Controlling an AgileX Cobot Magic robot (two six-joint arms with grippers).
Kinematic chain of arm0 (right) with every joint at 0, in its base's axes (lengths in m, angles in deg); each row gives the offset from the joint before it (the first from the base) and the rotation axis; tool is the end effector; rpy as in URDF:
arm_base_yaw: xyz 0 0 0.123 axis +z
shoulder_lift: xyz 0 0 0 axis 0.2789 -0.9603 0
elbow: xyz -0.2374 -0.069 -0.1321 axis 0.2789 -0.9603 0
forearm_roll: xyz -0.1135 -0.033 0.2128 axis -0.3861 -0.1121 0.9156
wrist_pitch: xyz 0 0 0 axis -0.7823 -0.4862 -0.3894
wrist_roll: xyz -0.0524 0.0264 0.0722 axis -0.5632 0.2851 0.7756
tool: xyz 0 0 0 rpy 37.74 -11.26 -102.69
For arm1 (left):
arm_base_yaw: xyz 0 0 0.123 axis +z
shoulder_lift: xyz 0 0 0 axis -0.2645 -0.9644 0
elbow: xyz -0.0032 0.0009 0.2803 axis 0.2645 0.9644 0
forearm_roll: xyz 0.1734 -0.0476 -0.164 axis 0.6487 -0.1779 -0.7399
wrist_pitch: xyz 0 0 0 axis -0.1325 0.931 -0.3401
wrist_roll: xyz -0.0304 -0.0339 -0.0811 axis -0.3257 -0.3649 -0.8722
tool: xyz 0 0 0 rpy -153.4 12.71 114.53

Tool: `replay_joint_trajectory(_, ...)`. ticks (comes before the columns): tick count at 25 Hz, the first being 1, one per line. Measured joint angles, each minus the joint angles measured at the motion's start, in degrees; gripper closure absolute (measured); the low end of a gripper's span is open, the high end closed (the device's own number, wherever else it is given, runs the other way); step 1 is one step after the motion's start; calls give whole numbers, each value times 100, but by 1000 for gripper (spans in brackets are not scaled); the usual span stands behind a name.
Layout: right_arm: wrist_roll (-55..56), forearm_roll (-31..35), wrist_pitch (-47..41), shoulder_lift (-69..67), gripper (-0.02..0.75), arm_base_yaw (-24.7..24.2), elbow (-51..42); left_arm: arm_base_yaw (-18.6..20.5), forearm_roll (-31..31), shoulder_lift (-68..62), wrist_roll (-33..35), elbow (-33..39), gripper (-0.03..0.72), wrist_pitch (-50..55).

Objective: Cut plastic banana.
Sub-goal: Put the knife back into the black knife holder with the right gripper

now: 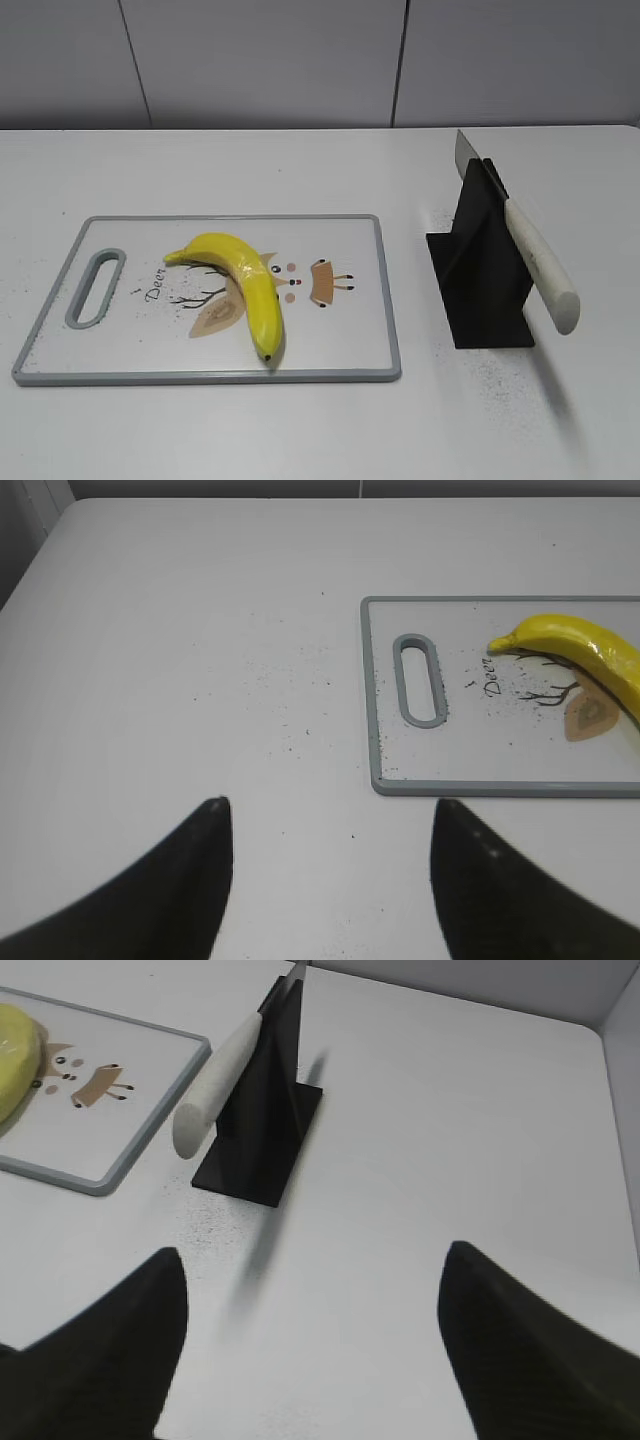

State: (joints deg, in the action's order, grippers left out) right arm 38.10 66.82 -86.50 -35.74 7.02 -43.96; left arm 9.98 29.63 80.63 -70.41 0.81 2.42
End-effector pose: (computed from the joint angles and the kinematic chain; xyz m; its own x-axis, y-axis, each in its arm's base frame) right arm -0.0012 -0.0140 0.2743 -0.3989 -0.1749 -0.9002 -0.2827 0.9573 -0.0607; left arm -0.0038 -0.0007 0.2662 -0.4999 0.0809 -0.8623 0.1201 0.9925 0.0235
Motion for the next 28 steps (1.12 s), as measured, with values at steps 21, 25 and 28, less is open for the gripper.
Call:
replay_joint_trajectory(21, -10, 19, 85, 0, 146, -1788, 0, 0, 0, 0, 0, 0, 103, 0)
replay_joint_trajectory(25, -297, 713, 43, 0, 146, -1788, -5, 0, 0, 0, 0, 0, 103, 0)
replay_joint_trajectory(28, -456, 920, 37, 0, 146, -1788, -5, 0, 0, 0, 0, 0, 103, 0)
